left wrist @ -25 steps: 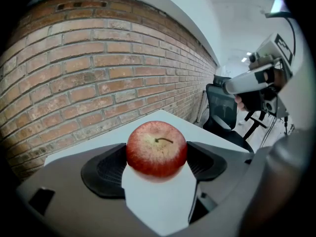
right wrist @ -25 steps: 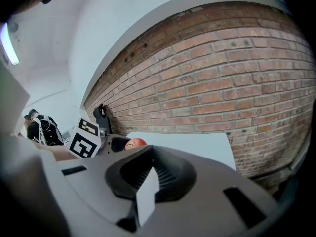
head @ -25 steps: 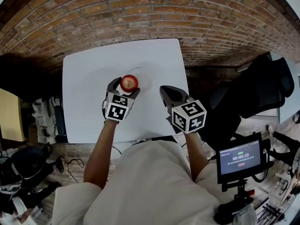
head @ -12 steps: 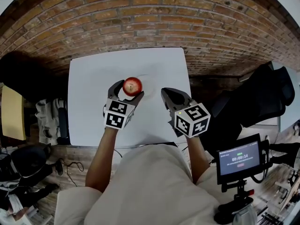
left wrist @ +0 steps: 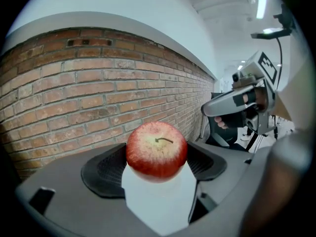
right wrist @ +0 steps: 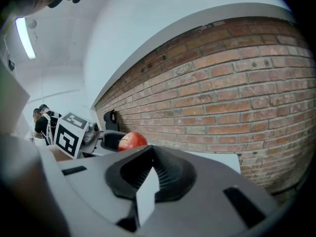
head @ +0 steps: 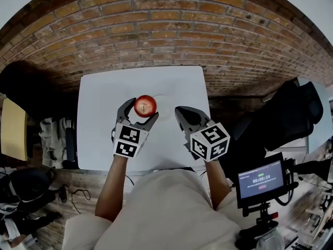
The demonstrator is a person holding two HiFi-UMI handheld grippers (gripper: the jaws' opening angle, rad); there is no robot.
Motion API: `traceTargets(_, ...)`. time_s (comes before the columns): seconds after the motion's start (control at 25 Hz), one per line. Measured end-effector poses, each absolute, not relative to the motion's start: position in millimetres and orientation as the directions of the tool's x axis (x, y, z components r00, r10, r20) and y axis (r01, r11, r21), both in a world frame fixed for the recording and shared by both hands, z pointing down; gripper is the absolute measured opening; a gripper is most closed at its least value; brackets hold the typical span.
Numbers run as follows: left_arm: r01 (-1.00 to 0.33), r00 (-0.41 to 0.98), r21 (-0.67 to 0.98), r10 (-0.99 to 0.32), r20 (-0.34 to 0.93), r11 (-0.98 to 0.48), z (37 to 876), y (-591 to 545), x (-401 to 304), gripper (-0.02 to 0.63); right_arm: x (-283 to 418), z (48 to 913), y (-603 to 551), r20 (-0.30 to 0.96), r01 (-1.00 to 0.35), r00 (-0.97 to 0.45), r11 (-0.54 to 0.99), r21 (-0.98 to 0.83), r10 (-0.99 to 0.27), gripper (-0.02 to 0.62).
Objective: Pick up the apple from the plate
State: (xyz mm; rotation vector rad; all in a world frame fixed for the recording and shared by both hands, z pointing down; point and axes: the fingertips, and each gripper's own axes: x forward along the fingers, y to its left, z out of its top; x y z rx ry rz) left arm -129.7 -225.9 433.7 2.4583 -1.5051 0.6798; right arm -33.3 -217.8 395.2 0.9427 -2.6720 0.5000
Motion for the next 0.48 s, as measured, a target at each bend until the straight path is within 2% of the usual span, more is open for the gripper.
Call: traceTargets(0.48, -0.878, 0.408, -0.088, -0.832, 0.376, -0.47, 394, -206, -136, 0.387, -38, 370, -207, 0.334, -0.63, -0.759, 0.76, -0.16, -0.559, 0.003)
